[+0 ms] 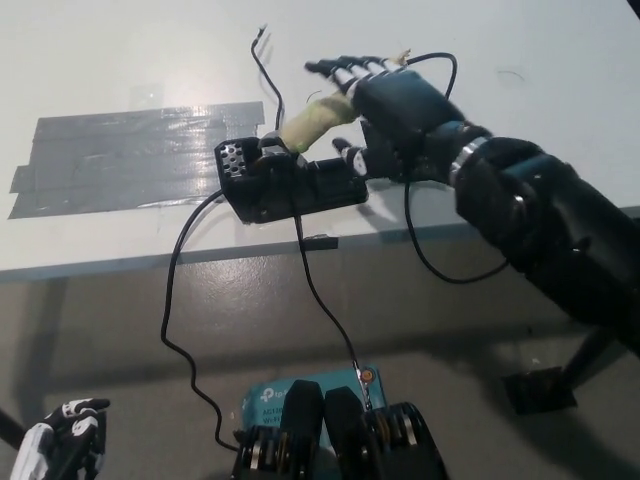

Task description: The robot uses its right hand to grab the soldering gun kept on the middle of the table and pulls it out of its base and keep it on the right side of the base

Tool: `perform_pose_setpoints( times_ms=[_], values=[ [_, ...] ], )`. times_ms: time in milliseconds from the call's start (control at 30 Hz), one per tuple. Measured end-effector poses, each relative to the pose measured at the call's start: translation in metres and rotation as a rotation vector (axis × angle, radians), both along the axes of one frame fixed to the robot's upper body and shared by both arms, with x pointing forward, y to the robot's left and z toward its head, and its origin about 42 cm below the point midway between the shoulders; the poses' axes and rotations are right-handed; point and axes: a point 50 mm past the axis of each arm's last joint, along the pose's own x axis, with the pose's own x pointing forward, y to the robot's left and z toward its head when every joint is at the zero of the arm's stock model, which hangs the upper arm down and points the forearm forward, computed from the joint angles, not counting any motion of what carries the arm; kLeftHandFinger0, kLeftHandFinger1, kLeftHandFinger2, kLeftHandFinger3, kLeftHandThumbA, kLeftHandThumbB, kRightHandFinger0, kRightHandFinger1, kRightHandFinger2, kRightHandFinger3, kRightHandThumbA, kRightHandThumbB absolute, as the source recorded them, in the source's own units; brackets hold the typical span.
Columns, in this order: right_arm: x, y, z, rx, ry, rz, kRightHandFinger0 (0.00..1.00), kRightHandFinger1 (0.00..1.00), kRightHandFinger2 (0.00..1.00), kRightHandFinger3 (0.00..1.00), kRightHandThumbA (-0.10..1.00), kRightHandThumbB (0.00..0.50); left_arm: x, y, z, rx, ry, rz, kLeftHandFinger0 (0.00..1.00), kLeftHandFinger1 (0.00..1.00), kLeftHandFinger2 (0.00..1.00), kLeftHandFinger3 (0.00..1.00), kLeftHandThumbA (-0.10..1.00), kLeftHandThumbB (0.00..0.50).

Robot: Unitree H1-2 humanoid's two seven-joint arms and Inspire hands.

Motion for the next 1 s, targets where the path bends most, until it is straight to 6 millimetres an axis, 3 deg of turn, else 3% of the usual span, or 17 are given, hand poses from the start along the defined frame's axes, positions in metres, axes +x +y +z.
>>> perform_pose_setpoints(
  times_ms=[67, 133, 200, 333, 600, 733, 767, 800, 900, 967, 1000],
  values=[
    [0.002, 0.006, -0.002, -0.069, -0.022, 0.013, 1.0, 1.0, 1.0, 1.0, 0.54, 0.437, 0.0, -0.001, 0.0, 0.001, 0.001, -0.004, 0.0, 0.06, 0.14, 0.33, 0.32, 0.459],
    [0.004, 0.012, -0.005, -0.141, -0.04, 0.021, 1.0, 1.0, 1.0, 1.0, 0.61, 0.414, 0.0, -0.001, 0.0, 0.003, 0.003, -0.009, 0.0, 0.03, 0.12, 0.33, 0.31, 0.457],
    [0.005, 0.016, -0.009, -0.212, -0.066, 0.028, 1.0, 1.0, 1.0, 1.0, 0.59, 0.413, 0.0, -0.002, -0.001, 0.004, 0.004, -0.015, 0.0, 0.03, 0.14, 0.34, 0.31, 0.461],
    [0.008, 0.024, -0.013, -0.327, -0.121, 0.045, 1.0, 1.0, 1.0, 1.0, 0.63, 0.434, 0.001, -0.004, -0.001, 0.011, 0.007, -0.028, 0.0, 0.02, 0.13, 0.34, 0.3, 0.45],
    [0.018, 0.035, -0.009, -0.549, -0.236, 0.056, 1.0, 1.0, 1.0, 1.0, 0.51, 0.491, 0.002, -0.011, -0.002, 0.023, 0.016, -0.059, 0.0, 0.04, 0.16, 0.34, 0.33, 0.442],
    [0.022, 0.032, -0.011, -0.627, -0.268, 0.037, 1.0, 1.0, 1.0, 1.0, 0.46, 0.403, 0.001, -0.012, -0.002, 0.033, 0.019, -0.068, 0.0, 0.04, 0.16, 0.34, 0.31, 0.446],
    [0.023, 0.031, -0.011, -0.643, -0.274, 0.032, 1.0, 1.0, 1.0, 1.0, 0.33, 0.33, 0.001, -0.012, -0.002, 0.035, 0.02, -0.07, 0.03, 0.08, 0.19, 0.34, 0.31, 0.442],
    [0.023, 0.03, -0.012, -0.647, -0.276, 0.03, 1.0, 1.0, 1.0, 1.0, 0.3, 0.315, 0.0, -0.012, -0.002, 0.035, 0.021, -0.07, 0.02, 0.08, 0.18, 0.34, 0.32, 0.442],
    [0.026, 0.027, -0.009, -0.655, -0.286, 0.014, 1.0, 1.0, 1.0, 1.0, 0.2, 0.288, 0.001, -0.013, -0.003, 0.042, 0.023, -0.078, 0.0, 0.04, 0.13, 0.31, 0.32, 0.428],
    [0.027, 0.025, -0.007, -0.655, -0.294, 0.004, 1.0, 1.0, 1.0, 1.0, 0.25, 0.34, 0.001, -0.014, -0.003, 0.042, 0.022, -0.084, 0.01, 0.07, 0.13, 0.28, 0.31, 0.422],
    [0.028, 0.025, -0.006, -0.656, -0.298, 0.0, 1.0, 1.0, 1.0, 1.0, 0.23, 0.342, 0.001, -0.015, -0.003, 0.042, 0.022, -0.086, 0.02, 0.09, 0.15, 0.28, 0.31, 0.421]
  ],
)
